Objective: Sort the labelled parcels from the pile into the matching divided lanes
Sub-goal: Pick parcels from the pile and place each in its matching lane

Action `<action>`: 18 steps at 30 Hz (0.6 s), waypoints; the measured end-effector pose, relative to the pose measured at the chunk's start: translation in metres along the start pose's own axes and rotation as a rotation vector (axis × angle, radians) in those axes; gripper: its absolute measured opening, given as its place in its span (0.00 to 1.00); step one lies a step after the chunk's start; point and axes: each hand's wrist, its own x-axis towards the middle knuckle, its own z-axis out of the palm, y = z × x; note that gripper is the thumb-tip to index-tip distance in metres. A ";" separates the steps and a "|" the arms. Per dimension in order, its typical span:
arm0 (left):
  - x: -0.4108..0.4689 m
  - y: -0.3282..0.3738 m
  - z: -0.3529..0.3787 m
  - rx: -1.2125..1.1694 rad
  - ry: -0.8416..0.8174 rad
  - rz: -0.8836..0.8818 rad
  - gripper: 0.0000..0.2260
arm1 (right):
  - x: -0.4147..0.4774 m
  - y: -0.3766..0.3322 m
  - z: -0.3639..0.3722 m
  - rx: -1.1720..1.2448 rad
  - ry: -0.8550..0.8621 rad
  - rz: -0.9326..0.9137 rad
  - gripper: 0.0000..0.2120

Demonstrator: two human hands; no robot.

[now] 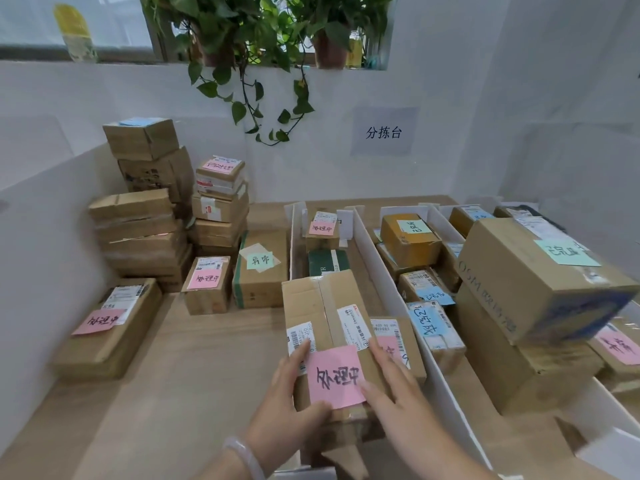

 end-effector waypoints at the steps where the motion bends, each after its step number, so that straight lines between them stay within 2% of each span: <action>1: -0.001 0.001 -0.001 0.003 0.006 -0.010 0.36 | 0.001 0.000 0.001 -0.016 -0.012 -0.009 0.28; 6: -0.003 0.004 -0.004 0.031 0.035 -0.071 0.35 | 0.004 -0.002 0.003 -0.072 -0.063 0.017 0.29; 18: 0.022 -0.029 0.017 0.112 -0.110 -0.209 0.41 | 0.015 0.030 -0.003 -0.059 -0.160 0.180 0.32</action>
